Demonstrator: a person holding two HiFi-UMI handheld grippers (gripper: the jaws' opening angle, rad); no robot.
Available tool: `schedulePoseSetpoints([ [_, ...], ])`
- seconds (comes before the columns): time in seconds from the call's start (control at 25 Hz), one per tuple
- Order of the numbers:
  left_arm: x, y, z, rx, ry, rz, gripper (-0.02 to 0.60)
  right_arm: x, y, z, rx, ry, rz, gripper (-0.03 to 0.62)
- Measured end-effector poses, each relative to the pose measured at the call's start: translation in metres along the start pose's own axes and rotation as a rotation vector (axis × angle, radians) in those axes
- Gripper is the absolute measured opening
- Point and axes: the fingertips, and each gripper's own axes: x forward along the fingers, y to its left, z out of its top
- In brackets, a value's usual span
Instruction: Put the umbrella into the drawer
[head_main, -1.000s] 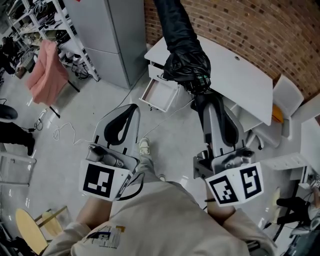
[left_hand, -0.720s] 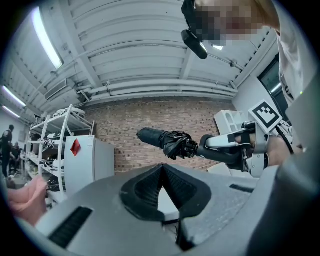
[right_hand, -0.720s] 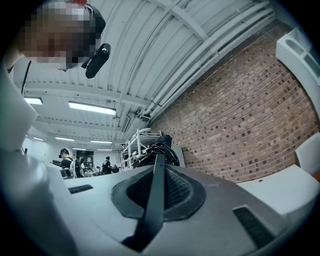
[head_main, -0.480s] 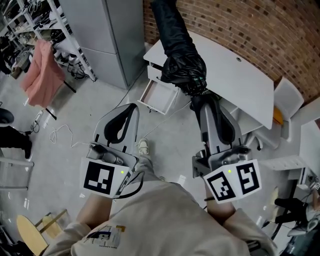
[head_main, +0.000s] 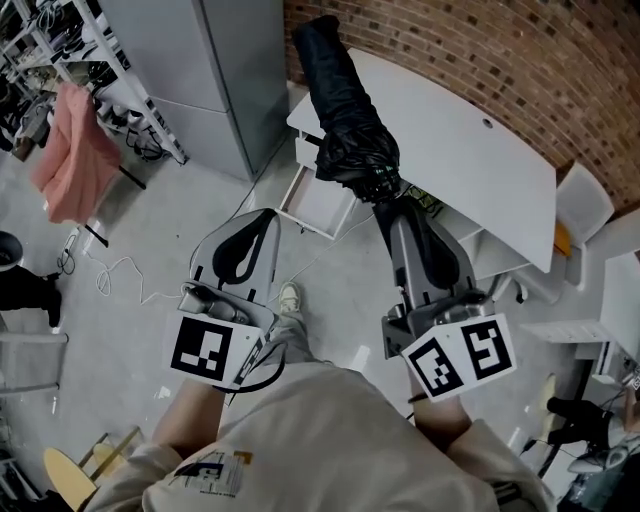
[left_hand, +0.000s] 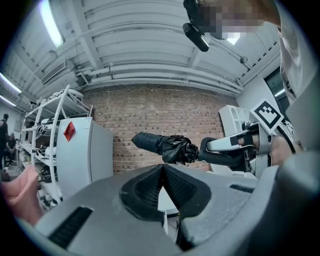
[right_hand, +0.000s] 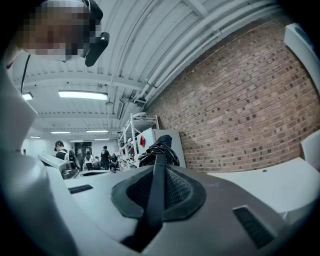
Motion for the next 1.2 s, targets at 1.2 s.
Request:
schedulePoseSetpoints([
  [1.2,0.194,0.185,-0.171,-0.126,0.319,-0.061,0.008,0.238,-0.081,-0.206,0.067,0.546,-0.08,0.021],
])
